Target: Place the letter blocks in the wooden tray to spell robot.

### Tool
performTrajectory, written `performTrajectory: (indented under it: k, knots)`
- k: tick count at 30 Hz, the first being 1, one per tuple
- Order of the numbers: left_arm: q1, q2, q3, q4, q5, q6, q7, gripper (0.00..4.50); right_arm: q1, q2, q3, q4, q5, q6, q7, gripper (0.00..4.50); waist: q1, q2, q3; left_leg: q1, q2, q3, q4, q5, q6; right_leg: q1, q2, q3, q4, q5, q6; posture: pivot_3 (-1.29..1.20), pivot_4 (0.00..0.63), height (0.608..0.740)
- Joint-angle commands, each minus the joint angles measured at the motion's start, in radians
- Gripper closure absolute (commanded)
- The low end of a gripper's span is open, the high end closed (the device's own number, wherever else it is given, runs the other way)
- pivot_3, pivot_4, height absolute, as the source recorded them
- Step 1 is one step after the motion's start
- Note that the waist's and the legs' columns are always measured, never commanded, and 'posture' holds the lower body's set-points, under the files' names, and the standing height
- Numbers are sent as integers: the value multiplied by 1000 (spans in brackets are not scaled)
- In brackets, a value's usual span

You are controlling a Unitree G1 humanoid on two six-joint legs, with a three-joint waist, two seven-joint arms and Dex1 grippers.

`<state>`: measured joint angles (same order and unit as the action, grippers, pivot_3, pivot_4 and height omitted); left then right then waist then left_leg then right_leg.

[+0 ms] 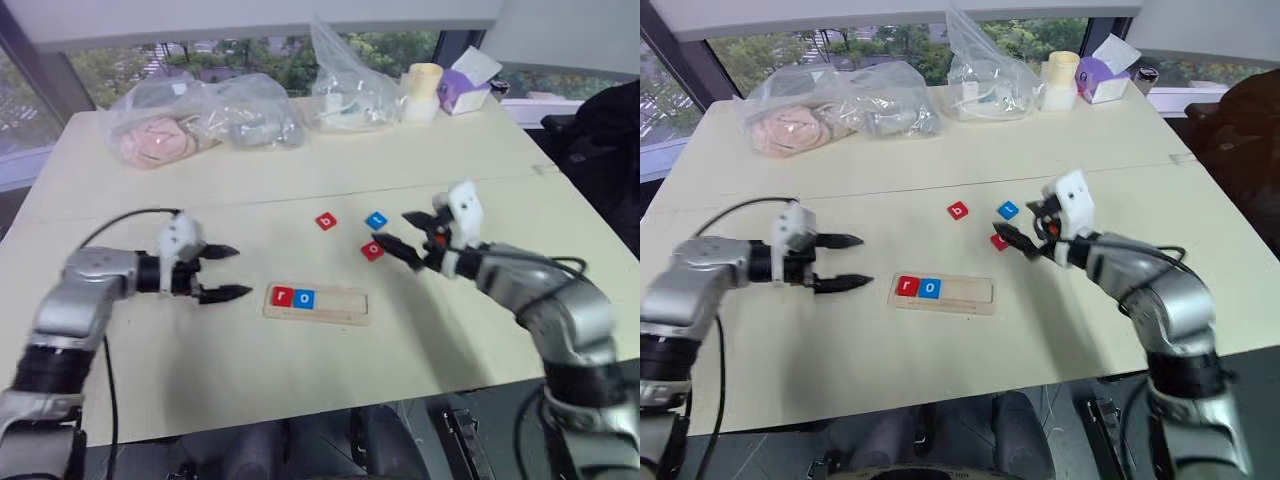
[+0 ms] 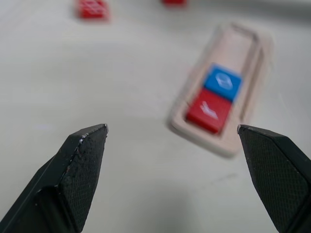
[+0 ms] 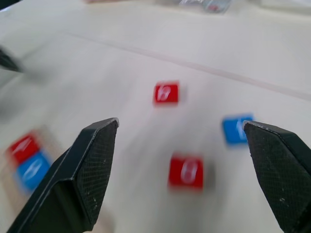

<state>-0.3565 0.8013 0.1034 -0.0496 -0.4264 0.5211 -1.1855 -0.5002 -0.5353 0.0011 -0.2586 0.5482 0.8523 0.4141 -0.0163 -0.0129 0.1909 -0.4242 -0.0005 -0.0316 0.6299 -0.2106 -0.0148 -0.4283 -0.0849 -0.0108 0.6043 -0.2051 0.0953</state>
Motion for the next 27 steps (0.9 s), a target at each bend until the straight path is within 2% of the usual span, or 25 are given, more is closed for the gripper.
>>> performTrajectory:
  k: [1, 4, 8, 17, 23, 27]
  knots:
    - [37, 17, 128, -153, -125, 150, 88, 24, -116, 94, 77, 156, -99, -56, -39, 321, 2, 0, 0, 0, 0, 0, 0, 0, 0, 0, 1, 0, 1, 0, 1, 0, 150, 740]
    - [103, 19, 207, -270, -193, 236, 158, 24, -221, 185, 130, 354, -186, -111, -59, 321, 2, 0, 0, 1, 0, 0, 1, 0, 0, 0, 1, 1, 4, 1, 1, 0, 150, 740]
    - [185, 15, 279, -393, -271, 321, 236, 24, -294, 246, 202, 541, -278, -206, -8, 321, 2, 0, 0, 2, -1, 0, 1, 0, 0, -1, 1, 2, 7, 0, 2, 0, 150, 740]
    - [304, 44, 363, -490, -338, 365, 304, 24, -389, 364, 206, 780, -372, -329, 21, 321, -5, 0, 0, 4, 0, 0, -1, 0, 0, -1, 2, 2, 8, -1, -1, 0, 150, 740]
    - [331, 59, 383, -515, -378, 374, 333, 24, -414, 429, 188, 898, -423, -373, -31, 321, -3, 0, 0, 5, 0, 0, -1, 0, 0, -1, 2, 3, 8, -1, -1, 0, 150, 740]
    - [331, 66, 380, -517, -392, 371, 352, 0, -402, 432, 202, 899, -458, -433, -14, 2118, -5, 0, 0, 5, 0, 0, -1, 0, 0, -1, 2, 3, 8, -1, -1, 0, 150, 740]
